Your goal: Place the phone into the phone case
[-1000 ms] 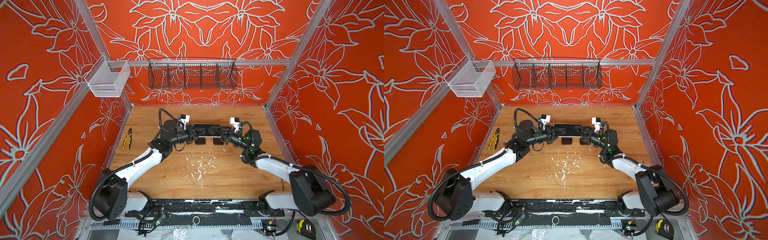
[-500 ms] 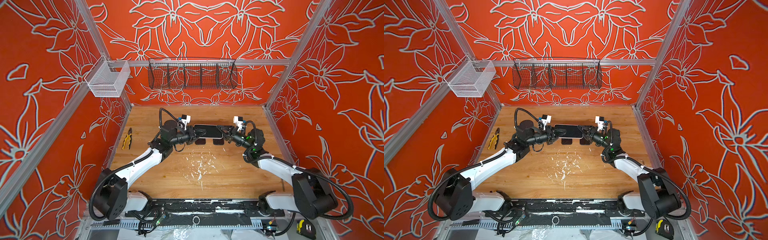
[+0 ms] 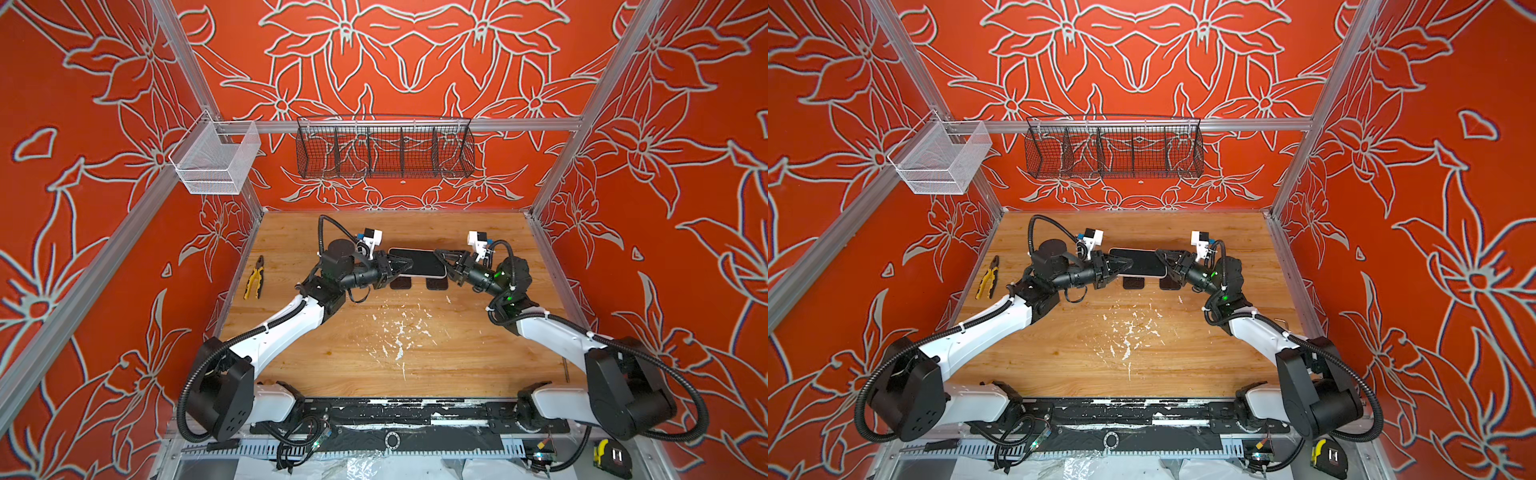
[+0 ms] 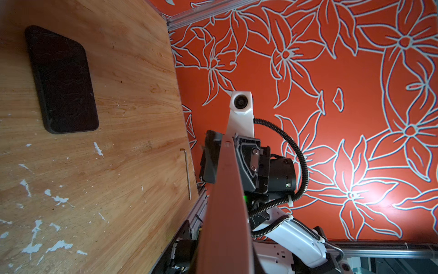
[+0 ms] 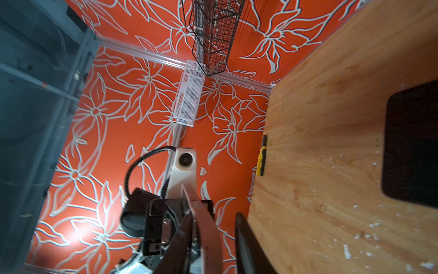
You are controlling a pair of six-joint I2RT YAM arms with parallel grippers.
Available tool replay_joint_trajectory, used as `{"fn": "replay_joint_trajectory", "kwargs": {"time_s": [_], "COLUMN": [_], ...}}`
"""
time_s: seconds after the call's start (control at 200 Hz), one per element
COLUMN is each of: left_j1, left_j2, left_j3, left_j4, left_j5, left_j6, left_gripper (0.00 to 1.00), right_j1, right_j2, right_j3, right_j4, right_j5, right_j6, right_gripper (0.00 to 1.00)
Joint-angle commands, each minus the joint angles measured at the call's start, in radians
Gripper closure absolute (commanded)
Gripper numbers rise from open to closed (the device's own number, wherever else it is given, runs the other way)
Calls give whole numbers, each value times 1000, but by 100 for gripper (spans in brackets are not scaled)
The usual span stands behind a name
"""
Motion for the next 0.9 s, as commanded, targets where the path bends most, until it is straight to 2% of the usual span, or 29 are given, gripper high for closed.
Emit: {"fn": "replay_joint_trajectory", "kwargs": {"time_s": [0.0,0.075,0.165,0.22,0.315,0.37,0.44,0.515,0.656,0.896], "left_j1": [-5,0,11,14,17,19,20,19,17,16], "left_j2": [-23,-18,-15,-10,11,32,68,88,96,133], "left_j3": [72,115,183,236,341,401,459,482,518,558], "left_j4": [9,-71,-221,-349,-617,-775,-907,-963,-1020,-1053], "left_j5": [87,142,223,269,324,336,378,420,418,434], "left_j6": [69,130,238,331,522,631,737,791,857,881], "left_gripper": [100,100,100,100,100,100,100,100,100,100], "right_j1": [-27,-59,-88,-91,-92,-91,-92,-92,-86,-21], "right_j2": [-28,-56,-114,-162,-248,-280,-292,-278,-242,-164], "right_j3": [47,67,105,143,247,300,354,399,451,454], "right_j4": [-18,-60,-226,-408,-864,-1025,-1148,-1221,-1294,-1269], "right_j5": [-113,-204,-305,-341,-312,-290,-293,-320,-371,-414], "right_j6": [-72,-112,-224,-361,-683,-814,-917,-977,-1040,-1056], "right_gripper": [56,52,51,50,50,49,49,49,49,46]}}
